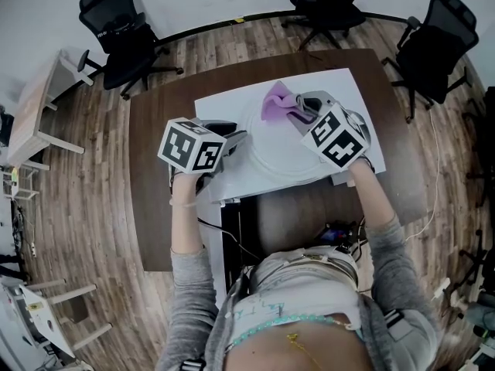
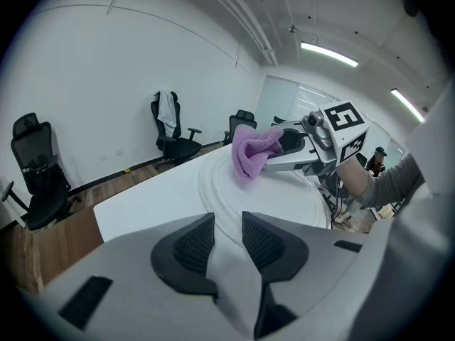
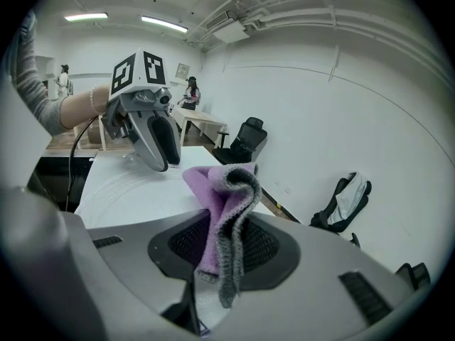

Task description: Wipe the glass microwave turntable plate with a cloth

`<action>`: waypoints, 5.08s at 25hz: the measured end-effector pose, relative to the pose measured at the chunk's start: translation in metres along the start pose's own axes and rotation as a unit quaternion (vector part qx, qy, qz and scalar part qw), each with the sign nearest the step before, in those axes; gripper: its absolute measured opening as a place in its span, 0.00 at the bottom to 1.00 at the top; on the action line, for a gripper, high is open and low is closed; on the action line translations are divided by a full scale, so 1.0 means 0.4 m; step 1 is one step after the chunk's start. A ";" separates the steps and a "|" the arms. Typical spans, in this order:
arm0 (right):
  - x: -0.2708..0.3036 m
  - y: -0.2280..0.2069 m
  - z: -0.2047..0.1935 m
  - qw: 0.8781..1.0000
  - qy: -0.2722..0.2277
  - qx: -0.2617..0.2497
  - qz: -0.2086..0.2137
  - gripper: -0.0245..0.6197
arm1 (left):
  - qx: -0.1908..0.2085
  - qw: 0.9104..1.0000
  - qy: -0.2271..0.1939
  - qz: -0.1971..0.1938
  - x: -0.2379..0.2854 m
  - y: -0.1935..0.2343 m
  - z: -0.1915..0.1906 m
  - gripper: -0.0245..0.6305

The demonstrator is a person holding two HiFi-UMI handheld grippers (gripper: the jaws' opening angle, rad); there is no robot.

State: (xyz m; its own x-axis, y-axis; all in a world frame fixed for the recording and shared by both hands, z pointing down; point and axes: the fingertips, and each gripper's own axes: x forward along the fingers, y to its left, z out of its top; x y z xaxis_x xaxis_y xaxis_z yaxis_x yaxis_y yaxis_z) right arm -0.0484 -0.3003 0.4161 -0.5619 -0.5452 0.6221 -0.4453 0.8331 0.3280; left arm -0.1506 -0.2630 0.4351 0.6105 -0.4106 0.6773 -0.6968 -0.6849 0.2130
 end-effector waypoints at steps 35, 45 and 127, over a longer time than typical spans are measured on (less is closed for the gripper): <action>-0.106 0.174 -0.022 0.998 0.024 -0.046 0.033 0.21 | -0.010 1.000 0.004 -0.010 0.010 -0.015 -0.002 0.23; -0.049 0.191 0.043 0.996 0.008 -0.064 0.056 0.21 | -0.009 1.000 0.005 -0.012 0.008 -0.016 -0.001 0.23; -0.143 0.239 -0.039 0.993 0.049 -0.100 0.049 0.21 | -0.005 1.000 -0.003 0.000 0.014 -0.024 -0.007 0.23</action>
State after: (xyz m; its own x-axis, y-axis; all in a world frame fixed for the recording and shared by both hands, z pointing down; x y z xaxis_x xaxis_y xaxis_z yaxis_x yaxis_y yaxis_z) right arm -0.0480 -0.1880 0.4232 -0.5204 -0.4573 0.7212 -0.2398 0.8888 0.3905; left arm -0.1415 -0.2570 0.4388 0.6128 -0.4135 0.6734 -0.7001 -0.6793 0.2201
